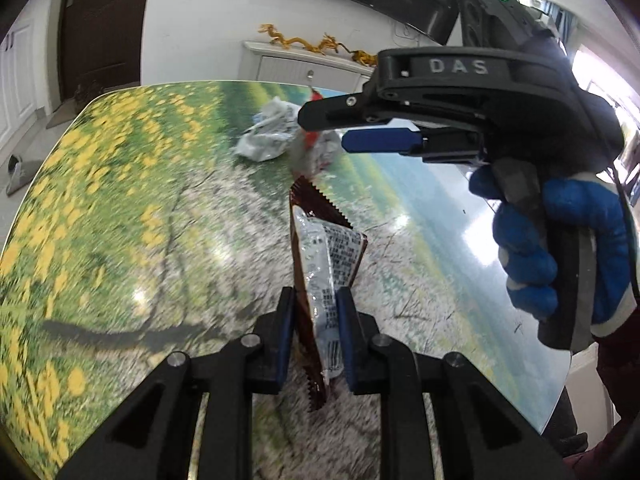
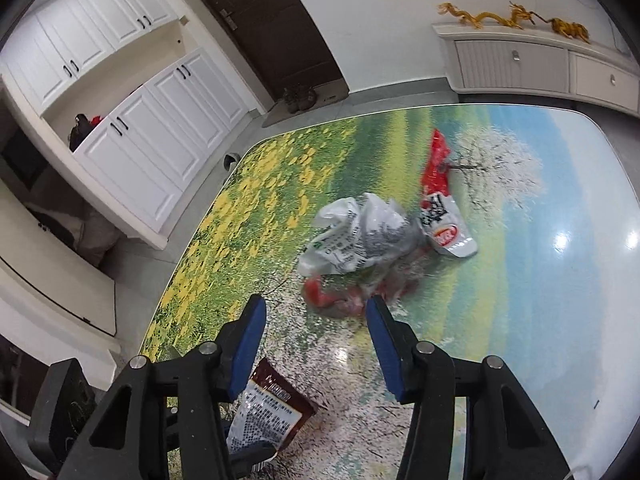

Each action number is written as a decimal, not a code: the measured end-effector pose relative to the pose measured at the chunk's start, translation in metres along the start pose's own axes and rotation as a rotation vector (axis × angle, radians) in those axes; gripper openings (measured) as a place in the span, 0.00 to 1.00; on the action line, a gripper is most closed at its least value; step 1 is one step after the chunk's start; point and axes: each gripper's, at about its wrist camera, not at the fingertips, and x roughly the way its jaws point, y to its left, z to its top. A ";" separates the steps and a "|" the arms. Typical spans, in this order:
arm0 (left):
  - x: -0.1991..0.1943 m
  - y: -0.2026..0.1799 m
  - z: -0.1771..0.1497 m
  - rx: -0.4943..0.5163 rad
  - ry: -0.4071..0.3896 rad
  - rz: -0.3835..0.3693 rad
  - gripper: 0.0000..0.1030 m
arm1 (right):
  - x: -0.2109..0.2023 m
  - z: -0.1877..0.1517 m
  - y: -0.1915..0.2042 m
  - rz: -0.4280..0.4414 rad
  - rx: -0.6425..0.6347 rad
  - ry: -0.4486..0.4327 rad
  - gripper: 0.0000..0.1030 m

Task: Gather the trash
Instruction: 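Grasp the brown snack wrapper with the left gripper while the right grasps a clear bag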

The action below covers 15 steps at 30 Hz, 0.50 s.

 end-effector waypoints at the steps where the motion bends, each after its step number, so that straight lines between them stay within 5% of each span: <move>1: -0.003 0.002 -0.002 -0.007 0.000 0.005 0.19 | 0.004 0.001 0.002 -0.002 -0.006 0.005 0.44; 5: -0.013 0.009 -0.010 -0.030 -0.002 0.031 0.19 | 0.021 0.006 0.005 -0.023 -0.005 0.017 0.37; 9: -0.020 0.011 -0.017 -0.043 -0.001 0.049 0.19 | 0.030 0.004 0.001 -0.070 -0.007 0.042 0.13; 15: -0.021 0.011 -0.017 -0.055 -0.006 0.057 0.19 | 0.004 -0.009 -0.017 -0.059 0.026 -0.006 0.09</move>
